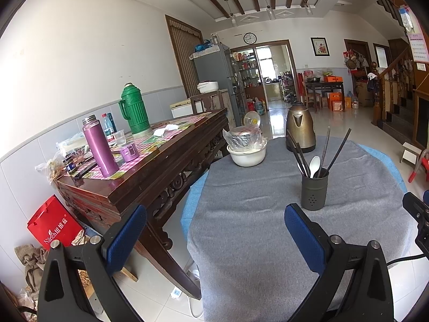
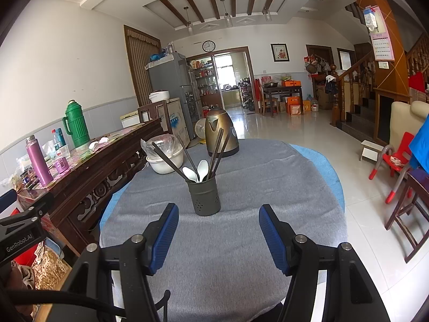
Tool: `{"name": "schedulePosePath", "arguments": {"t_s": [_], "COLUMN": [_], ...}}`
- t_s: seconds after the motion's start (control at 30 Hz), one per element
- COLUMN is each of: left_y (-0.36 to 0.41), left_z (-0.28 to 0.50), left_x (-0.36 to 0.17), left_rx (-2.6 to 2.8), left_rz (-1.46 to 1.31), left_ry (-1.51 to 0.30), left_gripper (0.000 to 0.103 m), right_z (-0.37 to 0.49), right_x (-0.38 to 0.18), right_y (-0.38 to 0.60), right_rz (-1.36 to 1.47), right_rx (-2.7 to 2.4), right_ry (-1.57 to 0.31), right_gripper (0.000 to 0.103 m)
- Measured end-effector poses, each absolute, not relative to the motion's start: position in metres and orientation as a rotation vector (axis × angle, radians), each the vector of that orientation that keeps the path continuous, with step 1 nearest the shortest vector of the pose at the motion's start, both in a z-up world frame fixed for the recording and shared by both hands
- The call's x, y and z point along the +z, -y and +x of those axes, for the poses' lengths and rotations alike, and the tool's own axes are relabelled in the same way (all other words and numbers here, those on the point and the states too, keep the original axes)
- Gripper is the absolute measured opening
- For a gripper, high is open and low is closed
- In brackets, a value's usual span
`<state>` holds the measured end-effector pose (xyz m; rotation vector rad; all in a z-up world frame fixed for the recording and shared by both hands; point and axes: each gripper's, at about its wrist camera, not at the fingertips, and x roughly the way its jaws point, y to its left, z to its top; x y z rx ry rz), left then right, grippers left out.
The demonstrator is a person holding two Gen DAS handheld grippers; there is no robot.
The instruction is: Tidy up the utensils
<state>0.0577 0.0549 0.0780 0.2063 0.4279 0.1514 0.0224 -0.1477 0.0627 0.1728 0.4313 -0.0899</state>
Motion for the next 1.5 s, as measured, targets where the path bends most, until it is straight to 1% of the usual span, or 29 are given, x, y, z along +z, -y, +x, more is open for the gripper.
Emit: {"name": "schedulePosePath", "arguments": {"t_s": [1.5], "left_y": [-0.0573], "left_z": [0.0583], "left_x": [0.0758], "left_rx": [0.15], "left_rz": [0.211], "left_ry": [-0.44], "left_gripper": [0.102], "right_z": [0.0223], "right_x": [0.0646], "right_y": [0.1448], "right_rz": [0.168], "right_rx": [-0.084], "right_ry": [-0.43], "right_gripper": [0.066]}}
